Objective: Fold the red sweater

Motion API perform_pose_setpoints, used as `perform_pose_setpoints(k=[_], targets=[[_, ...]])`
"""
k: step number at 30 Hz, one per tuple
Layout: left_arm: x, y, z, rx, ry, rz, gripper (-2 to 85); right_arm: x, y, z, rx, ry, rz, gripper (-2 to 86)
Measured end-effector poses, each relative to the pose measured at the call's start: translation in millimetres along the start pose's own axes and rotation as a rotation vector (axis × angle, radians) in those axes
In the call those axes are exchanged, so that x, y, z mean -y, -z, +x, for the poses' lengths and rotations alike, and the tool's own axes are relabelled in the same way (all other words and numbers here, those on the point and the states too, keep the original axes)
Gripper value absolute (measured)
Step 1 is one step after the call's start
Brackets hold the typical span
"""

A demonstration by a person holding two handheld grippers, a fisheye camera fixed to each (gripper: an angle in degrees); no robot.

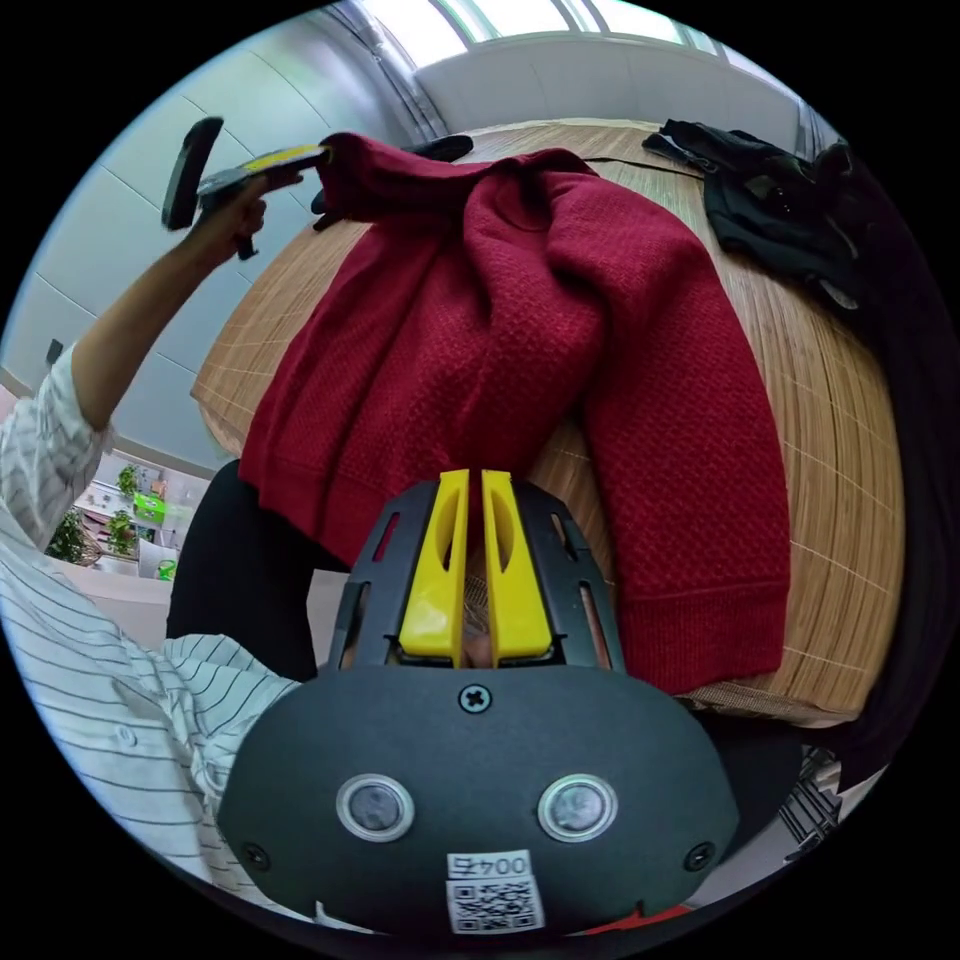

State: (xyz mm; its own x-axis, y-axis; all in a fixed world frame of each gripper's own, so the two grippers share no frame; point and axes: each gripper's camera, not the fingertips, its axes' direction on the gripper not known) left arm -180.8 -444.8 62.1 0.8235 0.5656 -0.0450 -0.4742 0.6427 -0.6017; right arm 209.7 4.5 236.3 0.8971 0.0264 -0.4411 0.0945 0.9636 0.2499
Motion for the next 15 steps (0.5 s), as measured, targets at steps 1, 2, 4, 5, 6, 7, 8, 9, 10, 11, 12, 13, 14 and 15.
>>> perform_pose_setpoints(k=[1,2,4,5,6,7,8,9,10,11,12,13,14,15], targets=[[32,-18,-24,-0.012,0.073,-0.021,3.7,0,0,1,0.004,-0.002,0.001,2.4],[49,-29,-34,-0.02,0.106,-0.039,4.0,0,0,1,0.006,-0.005,0.002,2.3],[106,-93,-60,-0.044,0.181,-0.226,6.4,1,0,2,0.018,-0.019,0.004,1.9],[116,-114,-62,-0.058,0.182,-0.301,7.3,1,0,2,0.02,-0.023,0.003,1.9],[126,-151,-63,-0.103,0.162,-0.441,10.1,2,1,2,0.022,-0.03,-0.002,1.8],[124,-179,-62,-0.139,0.159,-0.538,12.2,2,1,1,0.018,-0.034,-0.007,1.7],[122,-187,-62,-0.145,0.164,-0.565,12.9,2,2,0,0.014,-0.035,-0.01,1.7],[112,-196,-61,-0.15,0.178,-0.573,13.7,2,2,-3,0.003,-0.034,-0.013,1.7],[99,-197,-60,-0.157,0.197,-0.553,13.9,1,3,-6,-0.012,-0.028,-0.011,1.6],[91,-196,-59,-0.163,0.204,-0.542,13.9,0,3,-7,-0.018,-0.025,-0.01,1.6],[73,-191,-58,-0.188,0.205,-0.522,13.9,-1,3,-9,-0.025,-0.02,-0.005,1.5],[52,-182,-56,-0.227,0.196,-0.506,14.0,-2,3,-10,-0.025,-0.021,-0.002,1.6],[40,-177,-56,-0.246,0.193,-0.502,14.0,-2,3,-10,-0.023,-0.023,-0.002,1.6],[13,-162,-55,-0.29,0.189,-0.495,14.3,-2,3,-11,-0.021,-0.025,-0.004,1.5]])
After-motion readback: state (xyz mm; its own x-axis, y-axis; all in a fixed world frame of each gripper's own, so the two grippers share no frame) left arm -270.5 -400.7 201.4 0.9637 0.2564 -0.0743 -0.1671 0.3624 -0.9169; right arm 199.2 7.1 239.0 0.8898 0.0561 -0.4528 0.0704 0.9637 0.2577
